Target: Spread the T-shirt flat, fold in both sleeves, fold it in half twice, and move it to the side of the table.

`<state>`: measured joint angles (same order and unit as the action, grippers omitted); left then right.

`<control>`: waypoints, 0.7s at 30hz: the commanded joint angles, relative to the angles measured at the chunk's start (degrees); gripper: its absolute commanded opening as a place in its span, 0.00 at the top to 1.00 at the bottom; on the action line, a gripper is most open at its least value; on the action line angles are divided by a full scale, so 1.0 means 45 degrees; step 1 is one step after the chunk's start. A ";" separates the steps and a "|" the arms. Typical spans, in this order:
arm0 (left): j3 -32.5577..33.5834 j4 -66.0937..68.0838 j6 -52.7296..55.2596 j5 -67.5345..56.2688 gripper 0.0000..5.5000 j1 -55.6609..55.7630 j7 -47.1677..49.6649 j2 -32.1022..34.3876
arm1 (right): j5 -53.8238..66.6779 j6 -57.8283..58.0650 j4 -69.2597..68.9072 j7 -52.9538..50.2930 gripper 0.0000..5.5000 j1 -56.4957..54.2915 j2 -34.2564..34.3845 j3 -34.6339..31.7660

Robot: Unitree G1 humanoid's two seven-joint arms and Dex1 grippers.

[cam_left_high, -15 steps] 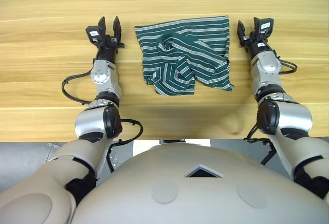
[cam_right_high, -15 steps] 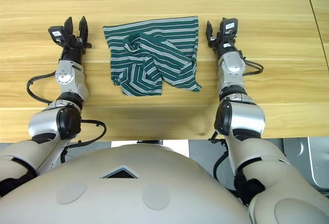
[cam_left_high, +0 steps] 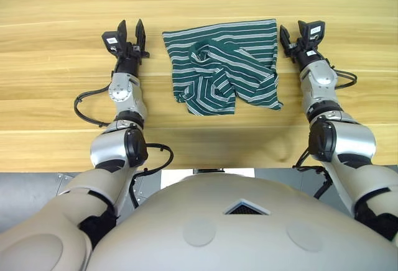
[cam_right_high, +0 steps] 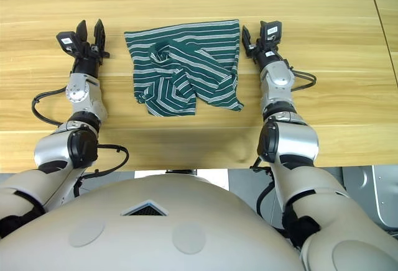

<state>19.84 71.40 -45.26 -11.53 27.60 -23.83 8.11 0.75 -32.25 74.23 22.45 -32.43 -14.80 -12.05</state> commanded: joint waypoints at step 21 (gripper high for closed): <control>-0.0300 0.0005 0.0097 0.0102 0.50 0.0028 -0.0209 -0.0239 | 0.0255 0.0240 0.0209 0.0486 0.38 0.0171 0.0144 -0.0231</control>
<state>18.63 71.39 -45.25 -11.03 27.62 -24.63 7.84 2.09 -31.99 74.28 25.69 -32.42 -14.48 -13.27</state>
